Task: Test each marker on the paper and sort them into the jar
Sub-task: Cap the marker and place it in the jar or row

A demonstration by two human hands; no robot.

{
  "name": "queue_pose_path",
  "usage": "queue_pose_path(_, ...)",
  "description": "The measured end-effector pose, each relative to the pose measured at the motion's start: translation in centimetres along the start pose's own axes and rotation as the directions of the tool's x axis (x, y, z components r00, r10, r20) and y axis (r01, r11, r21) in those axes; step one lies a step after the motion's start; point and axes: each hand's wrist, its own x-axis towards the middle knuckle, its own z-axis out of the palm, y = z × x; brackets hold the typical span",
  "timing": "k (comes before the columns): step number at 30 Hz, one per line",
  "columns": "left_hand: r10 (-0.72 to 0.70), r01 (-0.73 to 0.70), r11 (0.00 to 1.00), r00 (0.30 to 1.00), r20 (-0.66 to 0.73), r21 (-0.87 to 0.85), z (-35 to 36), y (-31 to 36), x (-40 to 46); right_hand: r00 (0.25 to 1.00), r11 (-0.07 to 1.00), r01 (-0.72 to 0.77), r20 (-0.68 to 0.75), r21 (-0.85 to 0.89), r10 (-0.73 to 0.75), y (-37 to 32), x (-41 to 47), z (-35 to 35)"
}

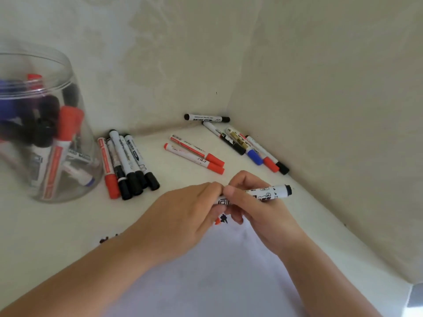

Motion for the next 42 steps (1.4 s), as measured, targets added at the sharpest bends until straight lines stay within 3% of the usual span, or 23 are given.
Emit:
queue_pose_path(4,0.036,-0.039,0.996,0.999,0.029,0.082,-0.6,0.3,0.1,0.999,0.995,0.036,0.036,0.089,-0.039,0.4,0.2,0.2)
queue_pose_path(7,0.042,-0.043,0.993,0.999,0.013,0.107,-0.7,0.1,0.2,0.996,0.995,0.088,0.017,0.052,-0.089,0.5,0.1,0.0)
queue_pose_path(11,-0.046,0.045,0.999,0.998,-0.035,-0.021,0.0,-0.2,0.5,0.998,0.998,0.065,0.021,-0.003,-0.064,0.1,0.3,-1.2)
queue_pose_path(13,-0.102,0.101,0.994,0.994,-0.041,-0.038,0.6,-0.7,0.3,0.999,0.999,0.005,-0.046,-0.044,-0.007,0.0,0.2,-2.6)
queue_pose_path(19,-0.098,0.079,0.979,0.991,0.089,0.19,2.0,-1.9,-0.4,0.965,0.974,-0.102,-0.258,-0.203,0.047,1.7,0.4,-3.9)
queue_pose_path(24,-0.105,0.077,0.972,0.988,0.115,0.224,2.5,-2.2,-0.4,0.962,0.946,-0.153,-0.262,-0.287,0.076,2.7,0.8,-3.0)
queue_pose_path(29,-0.125,0.095,0.974,0.982,0.141,0.204,2.5,-2.2,-0.4,0.934,0.931,-0.145,-0.356,-0.336,0.017,3.4,1.0,-2.3)
queue_pose_path(36,-0.158,0.125,0.975,0.971,0.177,0.185,2.4,-2.1,-0.5,0.942,0.907,-0.09,-0.331,-0.411,-0.057,3.8,0.9,-2.3)
queue_pose_path(42,-0.165,0.132,0.975,0.968,0.188,0.177,2.3,-2.0,-0.5,0.954,0.907,-0.093,-0.299,-0.411,-0.037,3.7,1.0,-2.4)
